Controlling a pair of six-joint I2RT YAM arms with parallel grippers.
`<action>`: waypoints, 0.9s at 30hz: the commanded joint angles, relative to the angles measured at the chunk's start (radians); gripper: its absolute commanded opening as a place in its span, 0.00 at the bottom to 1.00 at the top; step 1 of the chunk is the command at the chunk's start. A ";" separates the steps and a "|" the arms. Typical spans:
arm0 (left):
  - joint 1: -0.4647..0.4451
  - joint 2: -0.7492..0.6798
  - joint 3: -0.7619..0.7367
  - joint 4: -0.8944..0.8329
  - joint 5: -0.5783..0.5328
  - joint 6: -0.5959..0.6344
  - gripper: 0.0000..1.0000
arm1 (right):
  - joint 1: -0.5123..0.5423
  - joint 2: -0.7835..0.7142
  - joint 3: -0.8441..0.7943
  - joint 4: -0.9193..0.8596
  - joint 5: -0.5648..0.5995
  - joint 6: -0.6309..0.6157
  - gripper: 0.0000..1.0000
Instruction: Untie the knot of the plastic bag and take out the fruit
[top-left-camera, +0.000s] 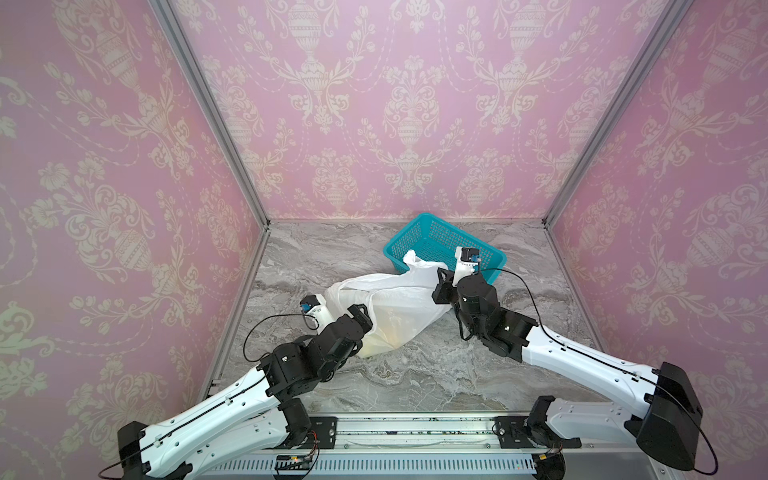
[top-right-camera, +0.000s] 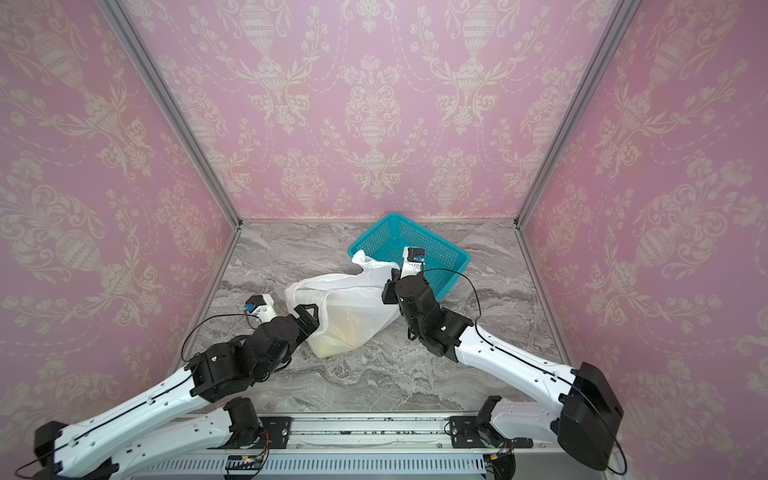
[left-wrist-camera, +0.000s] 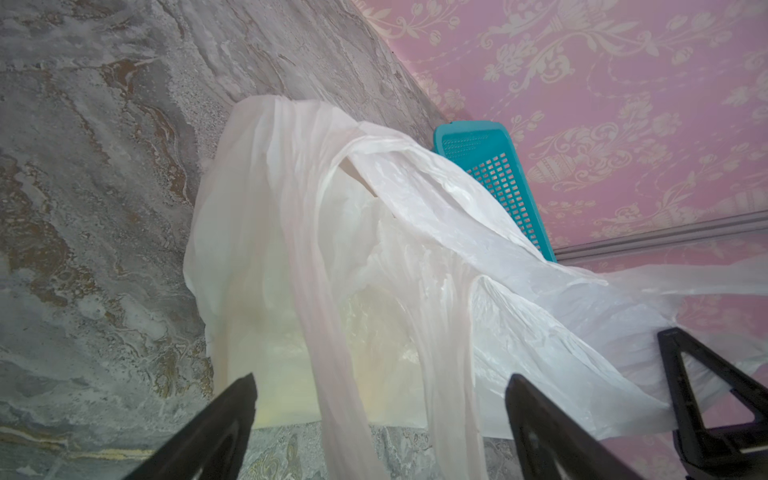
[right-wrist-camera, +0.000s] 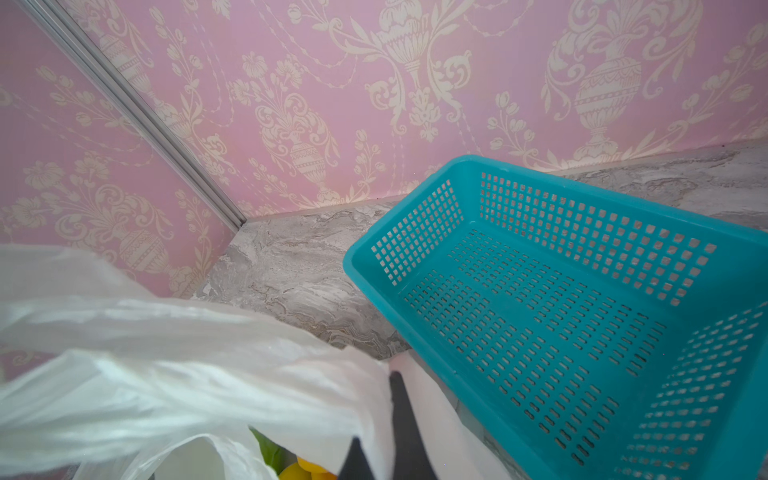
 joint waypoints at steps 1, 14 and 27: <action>-0.009 -0.029 -0.073 0.048 -0.009 -0.099 0.94 | 0.006 0.019 0.012 0.008 -0.023 -0.012 0.00; 0.063 0.139 -0.055 0.272 0.011 0.017 0.36 | 0.006 0.018 -0.018 0.076 -0.086 -0.044 0.41; 0.245 0.171 0.107 0.120 0.240 0.210 0.00 | 0.006 0.180 0.121 0.038 -0.171 -0.088 0.72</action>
